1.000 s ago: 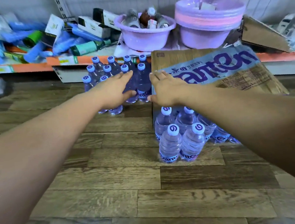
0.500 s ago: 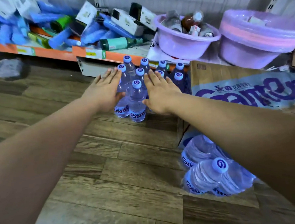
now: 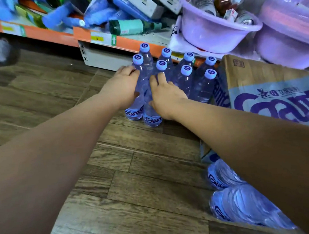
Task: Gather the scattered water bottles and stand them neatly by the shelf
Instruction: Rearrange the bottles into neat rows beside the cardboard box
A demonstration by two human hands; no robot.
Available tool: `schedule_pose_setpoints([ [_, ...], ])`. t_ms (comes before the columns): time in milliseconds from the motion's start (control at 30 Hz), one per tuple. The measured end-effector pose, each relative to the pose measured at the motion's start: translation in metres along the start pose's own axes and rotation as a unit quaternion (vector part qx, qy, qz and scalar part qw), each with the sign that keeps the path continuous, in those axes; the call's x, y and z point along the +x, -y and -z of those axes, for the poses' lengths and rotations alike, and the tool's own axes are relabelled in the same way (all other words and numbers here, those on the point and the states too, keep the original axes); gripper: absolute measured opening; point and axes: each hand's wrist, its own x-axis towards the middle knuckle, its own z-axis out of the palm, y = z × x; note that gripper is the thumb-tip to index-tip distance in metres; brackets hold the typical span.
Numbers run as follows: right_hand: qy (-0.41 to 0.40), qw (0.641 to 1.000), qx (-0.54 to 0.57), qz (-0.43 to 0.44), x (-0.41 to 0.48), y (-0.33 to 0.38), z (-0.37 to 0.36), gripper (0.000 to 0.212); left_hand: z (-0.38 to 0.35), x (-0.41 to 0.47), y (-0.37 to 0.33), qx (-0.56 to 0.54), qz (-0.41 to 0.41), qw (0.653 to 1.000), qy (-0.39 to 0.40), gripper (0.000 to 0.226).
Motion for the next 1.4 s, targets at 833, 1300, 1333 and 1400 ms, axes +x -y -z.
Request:
schedule_pose_setpoints([
  [833,0.056,0.992,0.113,0.025,-0.138,-0.033,0.11,0.02,0.094,-0.099,-0.072,0.077,-0.065,0.992,0.081,0.043],
  [1300,0.074,0.987,0.123,-0.071,-0.261,-0.145,0.257,0.021,0.227,-0.119,-0.245,0.06,-0.147,0.987,0.038,0.032],
  [1333,0.079,0.987,0.119,-0.079,-0.268,-0.155,0.263,0.019,0.23,-0.118,-0.259,0.064,-0.162,0.984,0.036,0.033],
  [1400,0.094,0.985,0.113,-0.095,-0.28,-0.174,0.272,0.019,0.231,-0.115,-0.287,0.067,-0.193,0.979,0.031,0.034],
])
